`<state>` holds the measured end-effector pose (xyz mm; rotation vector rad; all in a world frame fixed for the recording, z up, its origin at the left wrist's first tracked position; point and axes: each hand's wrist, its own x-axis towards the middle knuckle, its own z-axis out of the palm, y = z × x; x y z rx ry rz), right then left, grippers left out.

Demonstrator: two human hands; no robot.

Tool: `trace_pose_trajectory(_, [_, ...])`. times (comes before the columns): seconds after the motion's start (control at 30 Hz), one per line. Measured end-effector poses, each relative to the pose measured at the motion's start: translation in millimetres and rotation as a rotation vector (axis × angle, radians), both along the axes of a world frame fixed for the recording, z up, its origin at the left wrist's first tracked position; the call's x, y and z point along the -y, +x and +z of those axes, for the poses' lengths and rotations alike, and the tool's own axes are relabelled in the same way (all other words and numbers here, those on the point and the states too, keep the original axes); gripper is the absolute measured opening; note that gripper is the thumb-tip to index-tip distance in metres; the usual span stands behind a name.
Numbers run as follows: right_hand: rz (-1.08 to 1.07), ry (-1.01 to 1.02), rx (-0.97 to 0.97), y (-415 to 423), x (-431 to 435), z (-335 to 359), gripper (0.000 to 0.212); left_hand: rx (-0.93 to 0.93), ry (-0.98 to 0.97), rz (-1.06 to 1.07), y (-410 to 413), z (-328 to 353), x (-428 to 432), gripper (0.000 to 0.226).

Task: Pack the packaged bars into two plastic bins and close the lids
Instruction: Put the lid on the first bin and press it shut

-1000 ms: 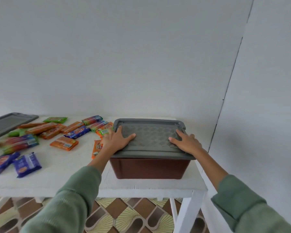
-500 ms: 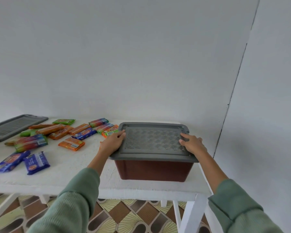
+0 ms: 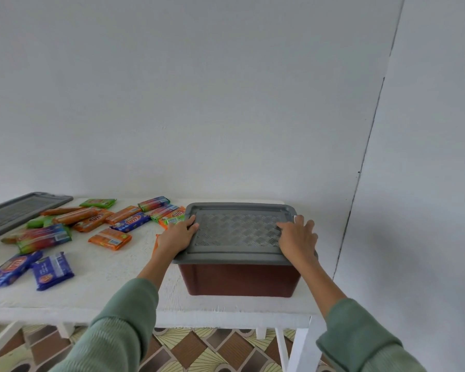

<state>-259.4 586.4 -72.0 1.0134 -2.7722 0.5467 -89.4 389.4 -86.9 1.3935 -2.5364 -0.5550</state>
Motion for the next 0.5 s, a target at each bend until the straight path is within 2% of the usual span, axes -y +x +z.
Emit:
trace_pose_trajectory(0.1, [0.003, -0.001, 0.125, -7, -3, 0, 0.044, 0.012, -0.009, 0.004, -1, -2, 2, 0.049])
trace_pose_trajectory(0.27, [0.079, 0.153, 0.28, -25, -9, 4, 0.063, -0.002, -0.015, -0.006, -1, -5, 8, 0.05])
trace_pose_trajectory(0.37, [0.085, 0.133, 0.276, -29, -11, 1, 0.068, -0.014, 0.004, -0.012, -1, -6, 10, 0.053])
trace_pose_trajectory(0.5, [0.118, 0.235, 0.188, -21, -6, -1, 0.061, -0.032, 0.026, -0.012, -1, -5, 8, 0.066])
